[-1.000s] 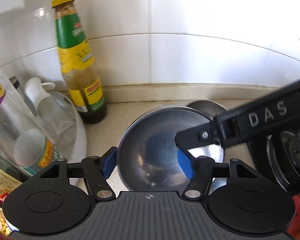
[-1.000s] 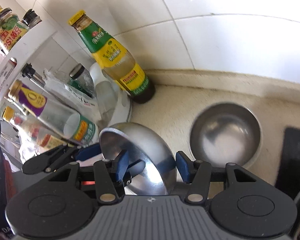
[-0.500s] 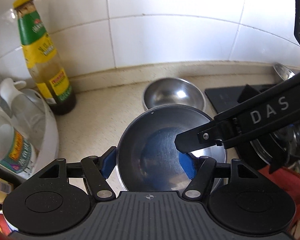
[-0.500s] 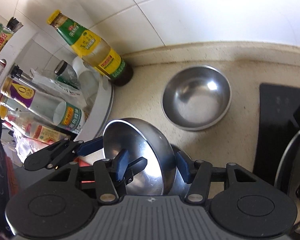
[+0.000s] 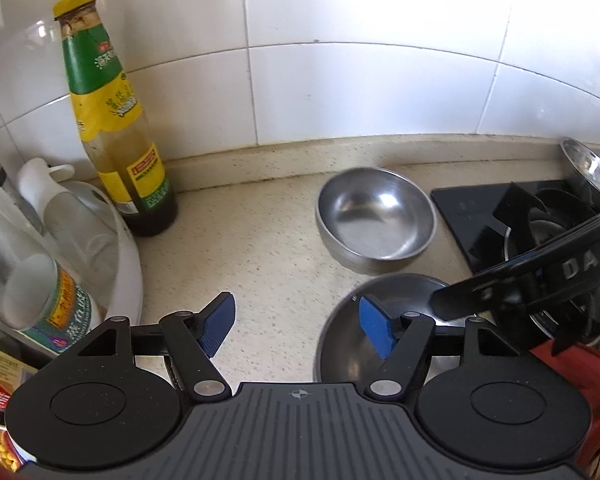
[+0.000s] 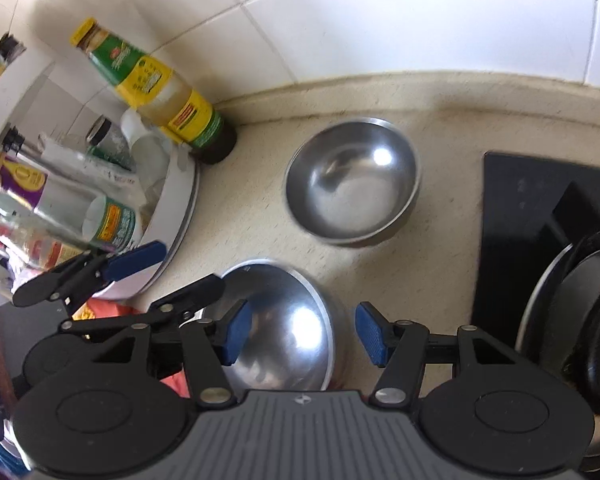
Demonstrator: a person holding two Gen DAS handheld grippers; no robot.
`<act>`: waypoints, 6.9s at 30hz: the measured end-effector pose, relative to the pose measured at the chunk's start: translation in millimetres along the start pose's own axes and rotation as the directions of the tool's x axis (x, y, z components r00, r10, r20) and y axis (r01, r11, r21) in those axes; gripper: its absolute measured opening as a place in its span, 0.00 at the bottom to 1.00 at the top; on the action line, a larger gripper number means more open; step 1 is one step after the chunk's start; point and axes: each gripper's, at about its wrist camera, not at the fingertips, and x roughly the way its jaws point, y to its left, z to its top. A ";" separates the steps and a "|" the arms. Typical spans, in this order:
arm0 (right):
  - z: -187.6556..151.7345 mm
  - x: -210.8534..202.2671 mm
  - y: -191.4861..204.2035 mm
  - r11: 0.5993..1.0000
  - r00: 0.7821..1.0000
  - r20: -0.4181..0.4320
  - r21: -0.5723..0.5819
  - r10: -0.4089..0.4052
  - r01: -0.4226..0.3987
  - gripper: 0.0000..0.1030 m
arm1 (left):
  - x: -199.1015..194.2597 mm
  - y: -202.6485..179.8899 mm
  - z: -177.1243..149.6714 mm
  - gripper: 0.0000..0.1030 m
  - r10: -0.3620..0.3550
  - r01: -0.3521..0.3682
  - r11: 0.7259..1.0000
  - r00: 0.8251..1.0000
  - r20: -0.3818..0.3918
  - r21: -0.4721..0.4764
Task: Organize plates and bowls
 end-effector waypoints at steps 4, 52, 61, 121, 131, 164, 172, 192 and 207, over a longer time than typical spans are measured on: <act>8.7 -2.8 -13.8 0.999 0.999 0.043 0.042 -0.016 0.014 0.53 | 4.9 -0.3 6.7 0.74 0.012 -0.012 1.000 1.000 0.002 0.009; 53.8 57.5 -63.0 0.988 0.999 0.047 0.156 -0.025 0.017 0.55 | 95.7 -13.8 49.7 0.79 0.047 -0.038 0.991 0.997 -0.069 0.125; 57.5 72.0 -65.0 0.990 0.999 0.043 0.142 -0.017 0.011 0.55 | 113.1 -13.3 49.4 0.67 0.016 -0.004 0.994 0.994 -0.111 0.106; 1.6 -57.3 35.2 1.000 0.977 0.214 0.000 0.017 -0.017 0.30 | -41.0 -30.1 40.3 0.44 -0.019 -0.003 0.990 0.988 0.156 0.144; -30.1 -71.1 48.2 1.000 0.979 0.202 -0.018 0.015 -0.012 0.30 | -64.1 -28.1 15.3 0.46 -0.031 0.002 0.986 0.985 0.172 0.164; -59.5 -26.3 41.8 0.996 0.995 0.063 0.061 -0.075 0.071 0.31 | -35.2 -34.7 -30.7 0.48 -0.051 0.045 0.974 0.998 0.023 0.223; -54.8 -29.5 40.3 0.991 0.988 0.085 0.044 -0.130 0.127 0.33 | -26.5 -32.5 -30.1 0.48 -0.053 0.051 0.972 0.999 0.005 0.231; -58.0 -28.2 25.2 0.990 0.990 0.092 0.101 -0.109 0.100 0.42 | -43.9 -7.7 -45.0 0.63 -0.086 0.063 0.956 0.994 0.067 0.287; -53.0 -0.4 14.7 0.985 0.993 0.058 0.147 -0.100 0.091 0.51 | -6.1 -8.1 -74.0 0.68 -0.208 0.219 0.901 0.976 -0.071 0.373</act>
